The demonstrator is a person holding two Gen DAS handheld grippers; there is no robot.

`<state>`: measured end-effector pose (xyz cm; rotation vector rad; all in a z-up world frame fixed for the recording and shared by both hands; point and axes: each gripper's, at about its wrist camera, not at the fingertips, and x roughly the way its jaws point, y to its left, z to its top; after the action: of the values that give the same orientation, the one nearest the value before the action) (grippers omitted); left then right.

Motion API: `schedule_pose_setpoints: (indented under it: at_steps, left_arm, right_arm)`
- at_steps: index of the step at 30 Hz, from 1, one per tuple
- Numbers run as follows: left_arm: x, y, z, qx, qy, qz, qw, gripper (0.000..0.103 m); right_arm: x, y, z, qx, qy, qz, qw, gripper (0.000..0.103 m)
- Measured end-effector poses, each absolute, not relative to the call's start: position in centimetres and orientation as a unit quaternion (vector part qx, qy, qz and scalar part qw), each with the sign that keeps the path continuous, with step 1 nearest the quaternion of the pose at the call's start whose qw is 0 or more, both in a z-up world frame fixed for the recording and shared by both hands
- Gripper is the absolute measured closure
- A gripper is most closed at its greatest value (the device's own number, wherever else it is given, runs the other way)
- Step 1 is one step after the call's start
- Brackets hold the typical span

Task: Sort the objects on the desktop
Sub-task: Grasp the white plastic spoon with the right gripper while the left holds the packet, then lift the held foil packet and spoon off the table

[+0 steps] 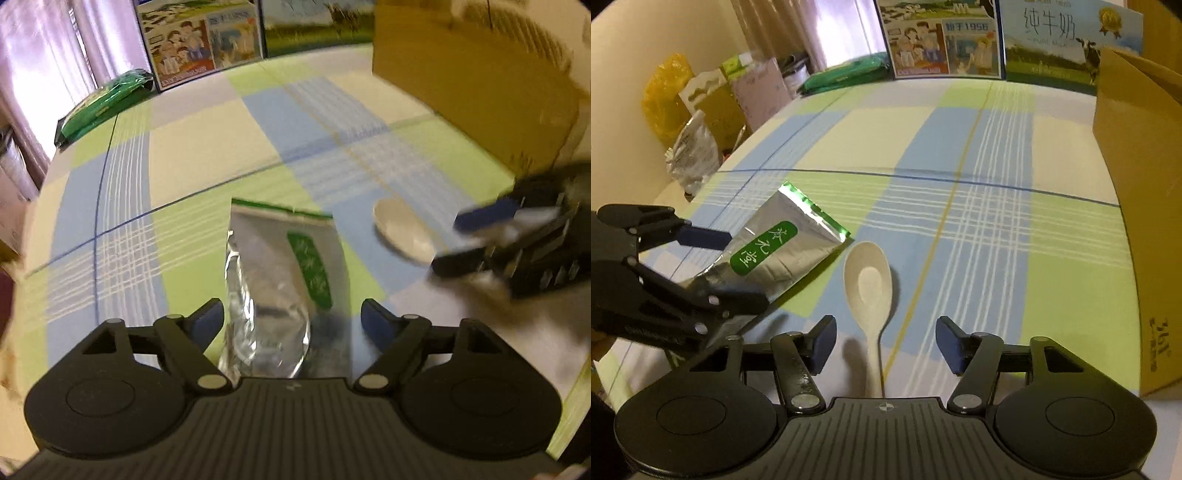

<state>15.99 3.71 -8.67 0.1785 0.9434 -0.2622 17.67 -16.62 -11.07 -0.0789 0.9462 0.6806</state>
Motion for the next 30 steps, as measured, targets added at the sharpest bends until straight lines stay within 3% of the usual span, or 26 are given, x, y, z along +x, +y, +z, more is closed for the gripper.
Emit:
schedule_pose_setpoints:
  at_steps: [2,10,14,19,30]
  left_arm:
    - [16.4,4.3,-8.8,0.052,0.455,-0.136,0.878,0.023]
    - [17.7,4.5,-9.9,0.084,0.481,-0.128,0.863,0.024]
    - [17.9,5.1,-10.1,0.06,0.489,-0.141,0.859,0.031]
    - [18.2,5.3,-10.2,0.048,0.49,-0.144,0.859,0.032]
    - [18.6,6.5,-10.1,0.005,0.487,-0.134,0.863,0.035]
  right_arm:
    - [17.6,-16.3,-11.4,-0.038,0.44,0.32,0.838,0.044]
    - [17.3,-14.2,-12.5,-0.083,0.405,0.337,0.846,0.044]
    - [16.6,-12.9,-13.0,-0.111,0.383,0.339,0.852,0.044]
    - [17.0,-12.7,-13.2,-0.101,0.38,0.326,0.86,0.044]
    - [16.9,-12.4,-13.3,-0.115,0.365,0.318,0.867,0.057]
